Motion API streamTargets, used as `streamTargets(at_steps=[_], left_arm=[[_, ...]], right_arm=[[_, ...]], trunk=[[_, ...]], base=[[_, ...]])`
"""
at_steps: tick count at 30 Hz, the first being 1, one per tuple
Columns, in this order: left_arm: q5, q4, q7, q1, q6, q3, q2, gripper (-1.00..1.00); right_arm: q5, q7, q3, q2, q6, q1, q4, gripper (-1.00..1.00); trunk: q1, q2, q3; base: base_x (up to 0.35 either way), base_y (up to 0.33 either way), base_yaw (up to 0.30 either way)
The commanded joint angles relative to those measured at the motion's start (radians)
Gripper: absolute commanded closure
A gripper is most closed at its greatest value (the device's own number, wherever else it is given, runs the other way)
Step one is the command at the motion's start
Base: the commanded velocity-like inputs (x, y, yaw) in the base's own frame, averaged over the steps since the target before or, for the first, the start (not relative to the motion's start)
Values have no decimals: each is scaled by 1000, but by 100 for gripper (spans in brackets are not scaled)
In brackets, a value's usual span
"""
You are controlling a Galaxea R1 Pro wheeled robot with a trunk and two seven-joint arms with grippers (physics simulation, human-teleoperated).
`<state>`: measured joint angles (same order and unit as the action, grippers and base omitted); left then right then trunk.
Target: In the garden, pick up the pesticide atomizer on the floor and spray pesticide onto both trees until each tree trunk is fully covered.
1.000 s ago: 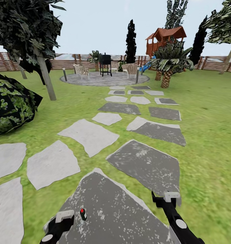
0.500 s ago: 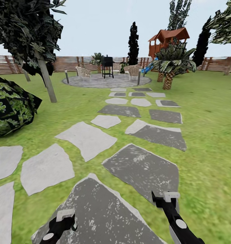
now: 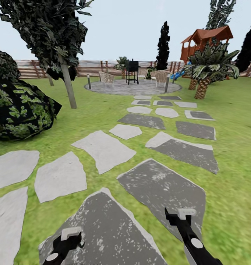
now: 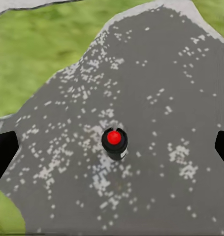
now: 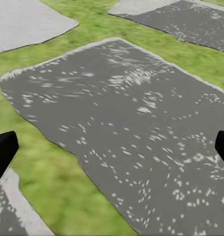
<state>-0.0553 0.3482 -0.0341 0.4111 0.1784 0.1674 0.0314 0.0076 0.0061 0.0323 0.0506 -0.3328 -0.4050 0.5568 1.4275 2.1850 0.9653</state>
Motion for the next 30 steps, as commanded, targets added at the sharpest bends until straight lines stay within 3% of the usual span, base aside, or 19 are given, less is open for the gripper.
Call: streamTargets(at_steps=[1,7,12,15,19,26,30], left_arm=[[0,0,0,0,1,0,0,-100],[1,4,0,9,-3,0,8,-100],[-2,19,2,105,-16,0,12,-100],[-3,20,2,161,-61,0,13,-100],[-2,27,3,219,-154,-1,14,-100],[-8,32,11,224,-164,-16,13,-100],[-10,29,12,221,-102,-19,19,-100]], right_arm=[[0,0,0,0,0,0,0,-100],[1,0,-2,-3,0,0,1,-100],[0,1,-3,-9,7,-7,24,-100],[0,-1,-3,-10,33,-44,49,-100],[-2,-7,-3,-11,154,-145,70,-100],[-4,-1,-4,-11,214,-194,70,-100],[-3,1,-3,-10,219,-197,67,-100]], trunk=[[0,0,0],[0,0,1],[0,0,1],[0,0,1],[0,0,1],[0,0,1],[0,0,1]], base=[[24,-30,219],[8,-10,77],[1,-1,8],[0,0,2],[0,0,0],[0,0,0],[0,0,0]])
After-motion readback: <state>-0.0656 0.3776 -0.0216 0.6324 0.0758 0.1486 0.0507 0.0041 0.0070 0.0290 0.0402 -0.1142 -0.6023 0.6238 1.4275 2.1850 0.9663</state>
